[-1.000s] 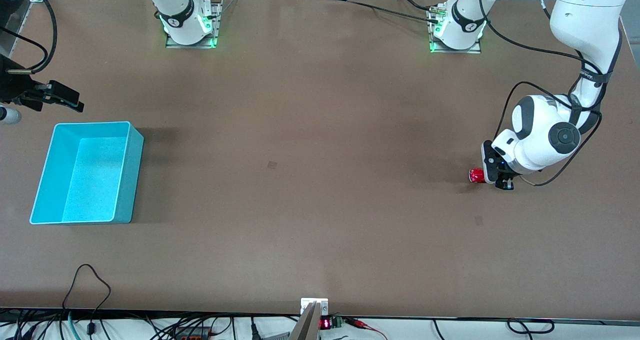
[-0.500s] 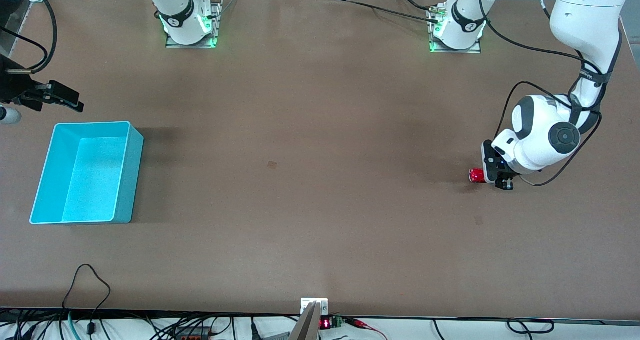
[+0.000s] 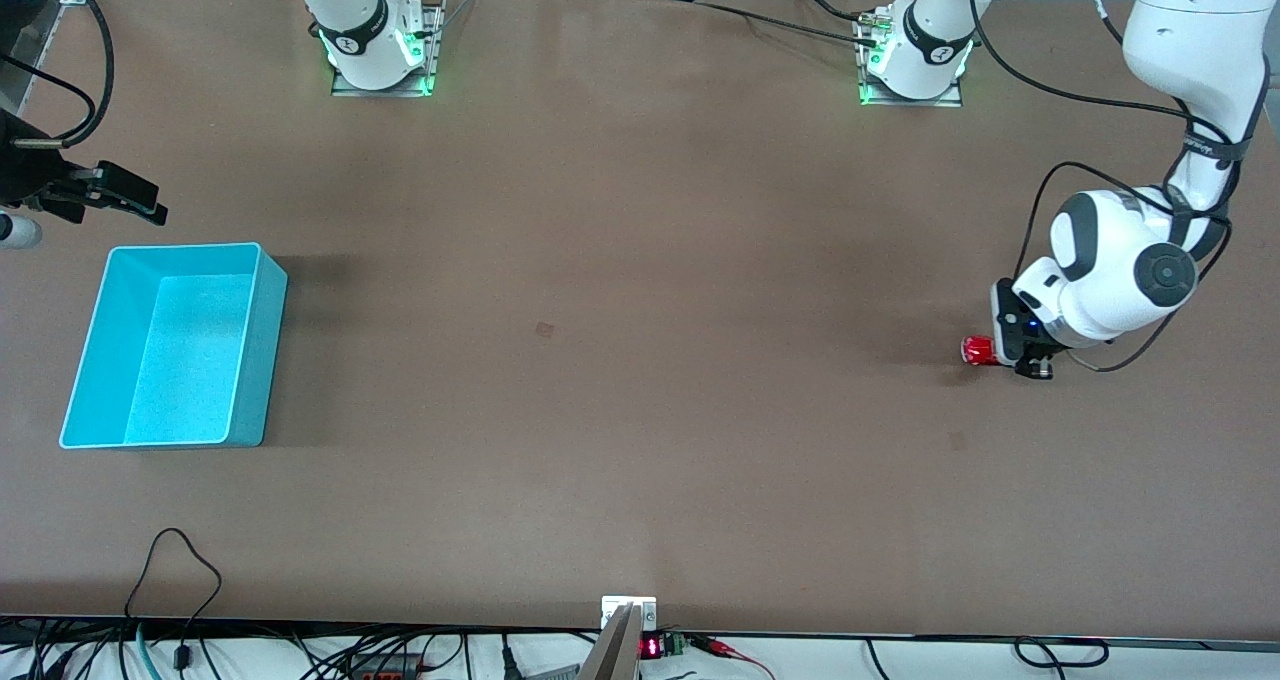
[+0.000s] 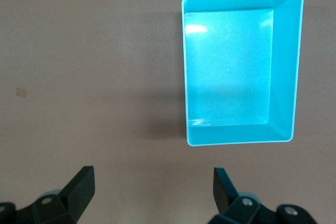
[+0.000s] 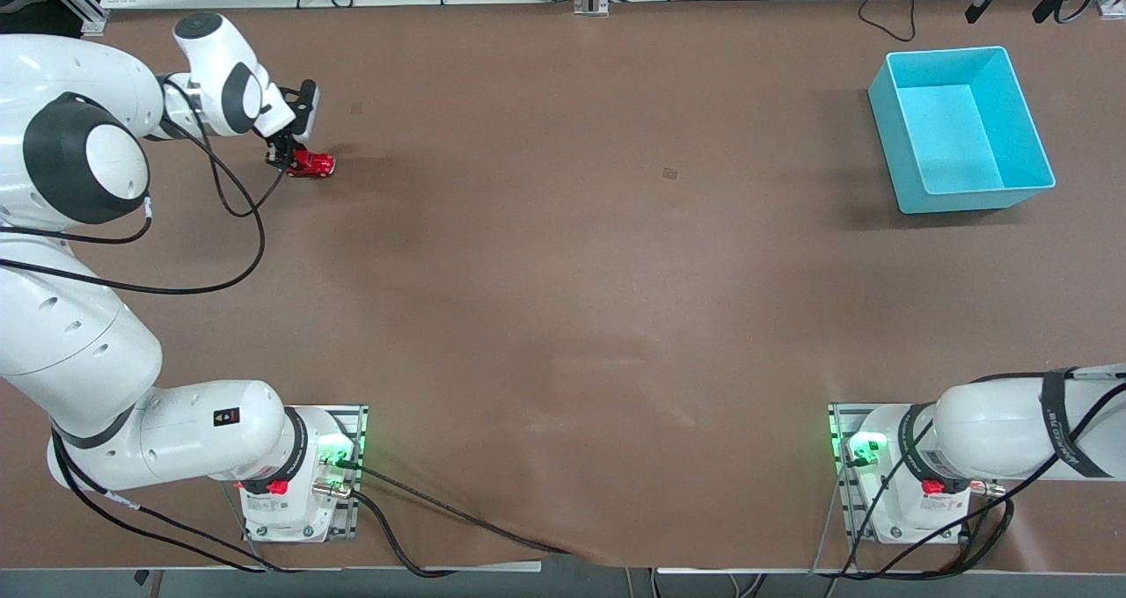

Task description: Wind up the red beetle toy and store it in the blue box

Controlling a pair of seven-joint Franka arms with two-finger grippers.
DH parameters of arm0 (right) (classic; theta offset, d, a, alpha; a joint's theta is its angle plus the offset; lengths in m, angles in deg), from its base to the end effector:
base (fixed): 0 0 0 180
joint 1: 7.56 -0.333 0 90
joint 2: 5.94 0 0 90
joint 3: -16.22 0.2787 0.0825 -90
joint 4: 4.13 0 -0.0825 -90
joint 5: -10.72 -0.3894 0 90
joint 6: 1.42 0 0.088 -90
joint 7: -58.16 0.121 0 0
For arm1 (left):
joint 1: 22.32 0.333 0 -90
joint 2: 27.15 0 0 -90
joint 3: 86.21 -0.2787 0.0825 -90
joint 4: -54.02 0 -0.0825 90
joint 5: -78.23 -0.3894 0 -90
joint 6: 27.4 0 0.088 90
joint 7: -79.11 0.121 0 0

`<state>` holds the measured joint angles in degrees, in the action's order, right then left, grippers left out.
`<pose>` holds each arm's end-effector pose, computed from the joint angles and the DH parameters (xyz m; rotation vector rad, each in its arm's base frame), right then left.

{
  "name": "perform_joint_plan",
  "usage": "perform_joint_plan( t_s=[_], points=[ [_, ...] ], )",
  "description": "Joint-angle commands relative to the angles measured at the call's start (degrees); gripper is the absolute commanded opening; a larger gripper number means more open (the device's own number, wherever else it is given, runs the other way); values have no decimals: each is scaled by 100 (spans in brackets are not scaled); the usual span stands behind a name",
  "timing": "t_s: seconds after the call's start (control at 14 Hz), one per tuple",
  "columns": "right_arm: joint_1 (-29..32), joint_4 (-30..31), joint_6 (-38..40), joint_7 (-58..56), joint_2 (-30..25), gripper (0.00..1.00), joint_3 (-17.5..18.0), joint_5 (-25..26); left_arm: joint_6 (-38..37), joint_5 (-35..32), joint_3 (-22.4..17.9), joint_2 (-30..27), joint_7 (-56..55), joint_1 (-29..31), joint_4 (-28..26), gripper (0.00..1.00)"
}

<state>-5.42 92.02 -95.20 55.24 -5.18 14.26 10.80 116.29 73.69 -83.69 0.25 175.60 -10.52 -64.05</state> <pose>0.5625 -0.0404 0.5200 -3.1388 0.0321 0.0858 0.5671 0.0917 0.1450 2.2025 -2.2274 -0.0604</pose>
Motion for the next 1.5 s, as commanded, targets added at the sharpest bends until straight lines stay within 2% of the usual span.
perform_joint_plan(
  t_s=[0.0, 0.64, 1.0, 1.07, 1.14, 1.21, 1.43],
  points=[
    [23, 9, -9, 55, -58, 100, 29, -17, 1, -90, 29, 301, 361, 427, 240, 23],
    [23, 0, 0, 55, -58, 100, 29, -8, 36, -81, 21, 433, 888, 946, 477, 24],
    [14, 0, 0, 55, -67, 100, 29, -17, 36, -81, 21, 469, 941, 1008, 504, 25],
    [14, 0, 0, 55, -67, 100, 29, -17, 36, -81, 21, 460, 941, 1008, 530, 35],
    [14, 0, 0, 55, -67, 100, 29, -8, 28, -81, 29, 460, 941, 1008, 565, 77],
    [14, 0, 0, 55, -67, 100, 29, -17, 10, -81, 29, 451, 950, 1008, 574, 100],
    [23, 0, 0, 55, -67, 100, 29, -8, -104, -81, 56, 259, 871, 999, 583, 100]
  ],
)
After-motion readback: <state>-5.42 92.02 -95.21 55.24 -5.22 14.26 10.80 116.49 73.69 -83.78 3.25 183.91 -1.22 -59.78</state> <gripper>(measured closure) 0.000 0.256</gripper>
